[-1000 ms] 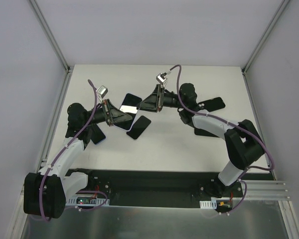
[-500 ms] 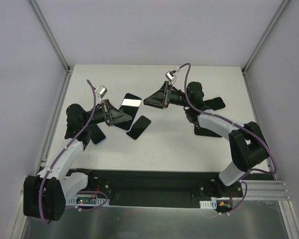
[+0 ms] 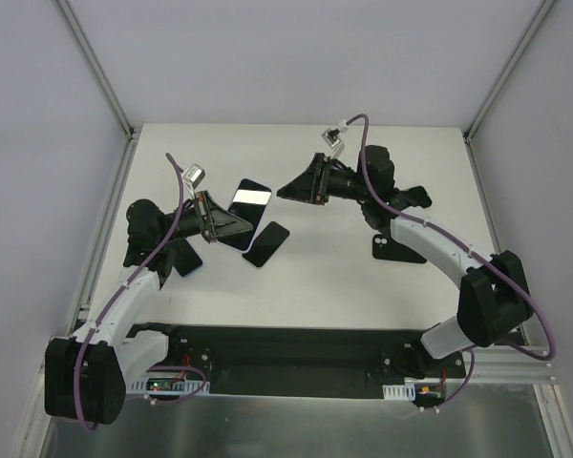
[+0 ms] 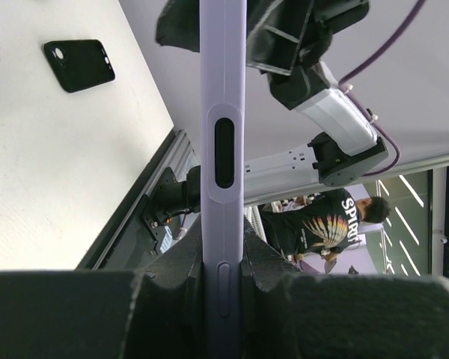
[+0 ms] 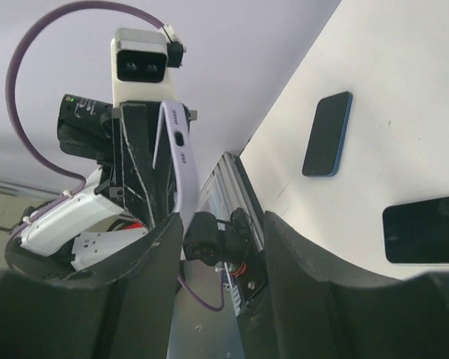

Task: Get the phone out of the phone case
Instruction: Remove the phone case from the phone.

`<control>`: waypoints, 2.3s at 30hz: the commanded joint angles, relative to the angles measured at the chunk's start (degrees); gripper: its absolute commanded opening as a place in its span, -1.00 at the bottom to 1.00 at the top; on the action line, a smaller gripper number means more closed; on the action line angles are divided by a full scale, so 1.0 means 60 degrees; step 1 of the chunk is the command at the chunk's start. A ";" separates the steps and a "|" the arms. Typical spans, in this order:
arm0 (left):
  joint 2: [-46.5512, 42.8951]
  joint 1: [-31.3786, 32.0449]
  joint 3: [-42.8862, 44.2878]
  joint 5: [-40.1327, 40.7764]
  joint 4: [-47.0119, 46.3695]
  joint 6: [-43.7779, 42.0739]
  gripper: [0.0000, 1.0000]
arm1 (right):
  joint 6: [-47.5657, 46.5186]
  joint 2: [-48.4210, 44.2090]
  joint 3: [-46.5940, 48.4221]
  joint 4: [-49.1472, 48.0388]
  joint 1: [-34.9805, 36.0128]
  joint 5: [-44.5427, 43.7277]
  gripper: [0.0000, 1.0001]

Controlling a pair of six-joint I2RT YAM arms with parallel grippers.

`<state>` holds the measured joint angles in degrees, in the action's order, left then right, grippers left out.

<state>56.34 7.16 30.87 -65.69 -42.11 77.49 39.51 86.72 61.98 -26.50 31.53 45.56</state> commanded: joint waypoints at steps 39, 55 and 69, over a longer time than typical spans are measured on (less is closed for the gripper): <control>-0.0819 0.0067 0.0260 -0.0301 0.0016 -0.0596 -1.00 | 0.0459 -0.0027 0.1215 -0.0355 0.0473 0.0286 0.14; -0.0952 0.0052 0.0392 -0.0140 0.0280 -0.0655 -1.00 | 0.4357 0.1162 -0.0074 -0.6318 0.0429 0.1078 -0.14; -0.1055 0.0052 0.0480 0.0021 0.0280 -0.0626 -1.00 | 0.5134 0.1470 -0.0485 -0.7741 0.0502 0.1210 -0.38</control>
<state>51.22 7.20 30.83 -66.96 -37.01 74.37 68.34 95.85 59.11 -64.07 34.09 50.74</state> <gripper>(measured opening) 0.119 0.307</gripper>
